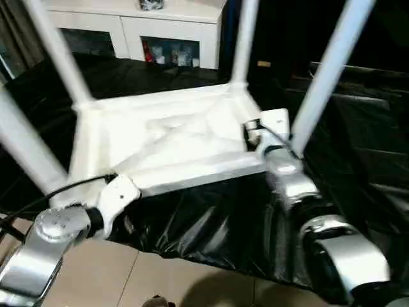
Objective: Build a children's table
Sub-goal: Rotate table base
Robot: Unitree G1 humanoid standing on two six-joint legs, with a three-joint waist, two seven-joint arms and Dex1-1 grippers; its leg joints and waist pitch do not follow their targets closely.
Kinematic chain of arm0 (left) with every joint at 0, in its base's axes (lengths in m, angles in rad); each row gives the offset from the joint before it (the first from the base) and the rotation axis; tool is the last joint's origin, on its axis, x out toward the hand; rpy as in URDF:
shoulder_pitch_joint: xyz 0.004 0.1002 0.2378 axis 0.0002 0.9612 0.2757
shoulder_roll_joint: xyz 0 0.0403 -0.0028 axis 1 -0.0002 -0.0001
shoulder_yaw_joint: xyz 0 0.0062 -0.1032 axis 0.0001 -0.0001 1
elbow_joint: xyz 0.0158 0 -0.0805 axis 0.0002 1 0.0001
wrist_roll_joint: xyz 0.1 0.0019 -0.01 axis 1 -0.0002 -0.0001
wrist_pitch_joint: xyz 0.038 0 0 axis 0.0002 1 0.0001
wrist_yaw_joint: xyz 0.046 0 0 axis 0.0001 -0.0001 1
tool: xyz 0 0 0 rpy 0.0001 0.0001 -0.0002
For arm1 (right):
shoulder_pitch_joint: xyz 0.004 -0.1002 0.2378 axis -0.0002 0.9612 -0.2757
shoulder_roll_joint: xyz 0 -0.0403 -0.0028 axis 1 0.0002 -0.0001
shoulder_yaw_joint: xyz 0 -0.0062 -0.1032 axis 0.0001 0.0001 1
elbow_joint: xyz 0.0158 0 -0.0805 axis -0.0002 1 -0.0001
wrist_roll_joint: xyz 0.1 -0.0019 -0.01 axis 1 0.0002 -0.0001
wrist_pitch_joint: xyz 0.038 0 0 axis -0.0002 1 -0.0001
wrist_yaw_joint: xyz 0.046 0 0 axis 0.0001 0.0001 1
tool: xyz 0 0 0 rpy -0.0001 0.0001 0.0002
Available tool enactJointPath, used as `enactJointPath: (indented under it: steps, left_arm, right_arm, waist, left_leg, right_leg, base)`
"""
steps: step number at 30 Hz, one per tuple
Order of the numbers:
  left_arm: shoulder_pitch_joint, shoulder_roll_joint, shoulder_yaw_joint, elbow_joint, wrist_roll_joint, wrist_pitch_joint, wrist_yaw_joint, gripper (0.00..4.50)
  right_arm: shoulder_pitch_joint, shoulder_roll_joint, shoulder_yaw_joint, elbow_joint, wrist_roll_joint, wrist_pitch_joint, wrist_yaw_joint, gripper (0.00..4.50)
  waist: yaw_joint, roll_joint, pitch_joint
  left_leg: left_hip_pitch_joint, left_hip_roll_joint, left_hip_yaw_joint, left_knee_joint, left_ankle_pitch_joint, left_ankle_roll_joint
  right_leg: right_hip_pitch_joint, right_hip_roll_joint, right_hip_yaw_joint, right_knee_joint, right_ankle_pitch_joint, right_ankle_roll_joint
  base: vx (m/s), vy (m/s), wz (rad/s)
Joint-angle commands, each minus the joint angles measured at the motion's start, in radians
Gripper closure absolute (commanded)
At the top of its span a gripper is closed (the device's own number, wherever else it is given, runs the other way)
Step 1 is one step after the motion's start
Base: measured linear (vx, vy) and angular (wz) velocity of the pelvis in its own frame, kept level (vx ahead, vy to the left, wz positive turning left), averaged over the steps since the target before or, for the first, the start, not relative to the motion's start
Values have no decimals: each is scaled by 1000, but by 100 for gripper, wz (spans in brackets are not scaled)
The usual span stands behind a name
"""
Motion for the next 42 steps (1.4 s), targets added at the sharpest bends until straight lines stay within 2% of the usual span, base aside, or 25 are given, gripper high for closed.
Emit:
enactJointPath:
  steps: [1,5,8,9,11,13,15,19,21,24,25,26,27,28,29,31,32,34,35,36,38,39,40,41,42]
  left_arm:
    - [-10,-10,14,27,28,-22,40,5]
    - [7,-57,31,36,11,-72,82,5]
    - [33,-120,64,25,-17,-107,132,5]
    - [74,-213,112,12,-58,-161,212,5]
    - [120,-297,153,2,-87,-232,288,5]
    - [148,-331,167,-2,-81,-267,335,5]
    - [195,-370,182,0,-47,-329,413,5]
    - [266,-418,198,-17,-1,-406,500,5]
    - [293,-449,206,-46,1,-414,528,5]
    - [347,-542,233,-93,14,-458,600,5]
    - [350,-546,234,-94,15,-459,610,5]
    - [362,-563,241,-97,10,-460,648,5]
    - [369,-584,250,-96,4,-465,679,5]
    - [372,-606,261,-94,-13,-469,699,5]
    - [372,-606,261,-94,-13,-469,699,5]
    - [345,-609,281,-65,-35,-490,708,5]
    - [321,-601,290,-46,-39,-491,702,5]
    - [282,-594,307,-17,-41,-493,695,5]
    - [282,-594,307,-17,-41,-493,695,5]
    - [217,-571,326,35,-45,-489,693,5]
    - [192,-560,332,57,-45,-487,695,5]
    - [166,-549,339,80,-48,-482,698,5]
    - [102,-525,361,140,-64,-480,703,5]
    - [82,-518,369,160,-72,-480,703,5]
    - [57,-504,375,186,-74,-481,699,5]
  right_arm:
    - [14,-52,-43,13,12,-12,-33,0]
    - [25,-84,-70,23,29,-48,-1,0]
    - [46,-82,-70,-10,50,-78,94,0]
    - [94,-73,-60,-94,100,-79,262,0]
    - [169,-64,-38,-227,161,-44,412,0]
    - [214,-61,-25,-304,180,-36,439,0]
    - [290,-62,-6,-415,192,-28,432,0]
    - [425,-69,22,-603,237,7,448,0]
    - [480,-76,34,-684,253,47,460,0]
    - [598,-79,38,-864,257,170,483,0]
    - [607,-81,40,-876,256,179,484,0]
    - [637,-88,48,-924,254,209,486,0]
    - [658,-100,58,-959,252,239,483,0]
    - [675,-115,68,-986,239,261,476,0]
    - [675,-115,68,-986,239,261,476,0]
    - [710,-145,74,-1044,211,337,430,0]
    - [716,-151,69,-1055,211,376,415,0]
    - [727,-152,60,-1074,205,425,405,0]
    - [727,-152,60,-1074,205,425,405,0]
    - [737,-155,54,-1077,172,457,392,0]
    - [741,-155,51,-1077,161,472,384,0]
    - [743,-157,51,-1078,161,488,373,0]
    - [744,-165,57,-1079,163,522,353,0]
    - [745,-167,59,-1080,163,530,349,0]
    - [743,-167,61,-1074,164,532,351,0]
  waist:
    - [-11,16,-67]
    - [-13,16,-69]
    - [-17,16,-70]
    - [-21,17,-70]
    - [-25,14,-68]
    - [-30,13,-70]
    - [-33,11,-66]
    - [-29,11,-53]
    - [-29,11,-50]
    - [-27,7,-47]
    - [-27,6,-44]
    - [-29,16,-43]
    - [-31,11,-43]
    - [-32,14,-41]
    - [-32,12,-41]
    - [-33,20,-43]
    - [-35,19,-43]
    - [-37,25,-44]
    - [-38,20,-44]
    - [-38,25,-46]
    - [-37,27,-48]
    - [-38,28,-49]
    - [-40,23,-47]
    - [-37,28,-51]
    - [-37,26,-53]
  left_leg:
    - [18,20,-12,-73,-275,-43]
    - [13,20,-11,-68,-261,-35]
    - [9,19,-11,-66,-268,-13]
    - [6,19,-11,-66,-270,0]
    - [-1,24,-11,-66,-270,21]
    - [-3,28,-15,-68,-258,50]
    - [0,29,-14,-70,-278,53]
    - [9,32,-17,-80,-378,18]
    - [13,34,-19,-83,-415,8]
    - [8,35,-23,-86,-426,0]
    - [7,34,-23,-88,-438,-1]
    - [6,30,-26,-88,-451,-4]
    - [6,30,-26,-88,-457,-4]
    - [6,28,-28,-88,-460,-4]
    - [8,28,-28,-87,-459,-5]
    - [7,23,-33,-87,-444,-5]
    - [9,21,-33,-88,-451,-7]
    - [11,19,-38,-86,-467,-12]
    - [9,19,-39,-86,-466,-13]
    - [9,19,-41,-87,-464,-14]
    - [17,15,-40,-84,-466,-17]
    - [11,18,-43,-87,-457,-17]
    - [1,18,-43,-90,-441,-16]
    - [13,14,-40,-85,-440,-16]
    - [15,15,-40,-84,-435,-17]
  right_leg:
    - [36,-30,35,-57,-158,-170]
    - [40,-30,34,-54,-124,-183]
    - [45,-32,33,-55,-107,-199]
    - [48,-32,33,-56,-101,-207]
    - [55,-33,33,-61,-82,-209]
    - [54,-33,31,-66,-95,-204]
    - [48,-31,31,-73,-157,-202]
    - [36,-28,31,-99,-366,-119]
    - [29,-29,32,-104,-407,-98]
    - [31,-30,34,-109,-426,-74]
    - [29,-30,33,-114,-454,-61]
    - [27,-29,31,-115,-477,-49]
    - [27,-28,30,-119,-485,-40]
    - [27,-28,29,-123,-503,-26]
    - [25,-27,28,-125,-509,-21]
    - [26,-27,27,-130,-524,-3]
    - [23,-23,26,-134,-522,2]
    - [22,-25,24,-133,-532,0]
    - [24,-26,23,-135,-534,4]
    - [25,-27,23,-133,-528,2]
    - [20,-24,25,-133,-514,-2]
    - [26,-27,25,-129,-494,-11]
    - [33,-27,23,-125,-477,-15]
    - [25,-25,25,-127,-478,-15]
    - [24,-26,26,-126,-464,-21]
  base:
    - [0,0,0]
    - [0,0,0]
    - [0,0,0]
    - [0,0,0]
    - [0,0,0]
    - [0,0,0]
    - [0,0,0]
    - [0,0,0]
    - [0,0,0]
    - [0,0,0]
    - [0,0,0]
    - [0,0,0]
    - [0,0,0]
    - [0,0,0]
    - [0,0,0]
    - [0,0,0]
    - [0,0,0]
    - [0,0,0]
    - [0,0,0]
    - [0,0,0]
    - [0,0,0]
    - [0,0,0]
    - [0,0,0]
    - [0,0,0]
    - [0,0,0]
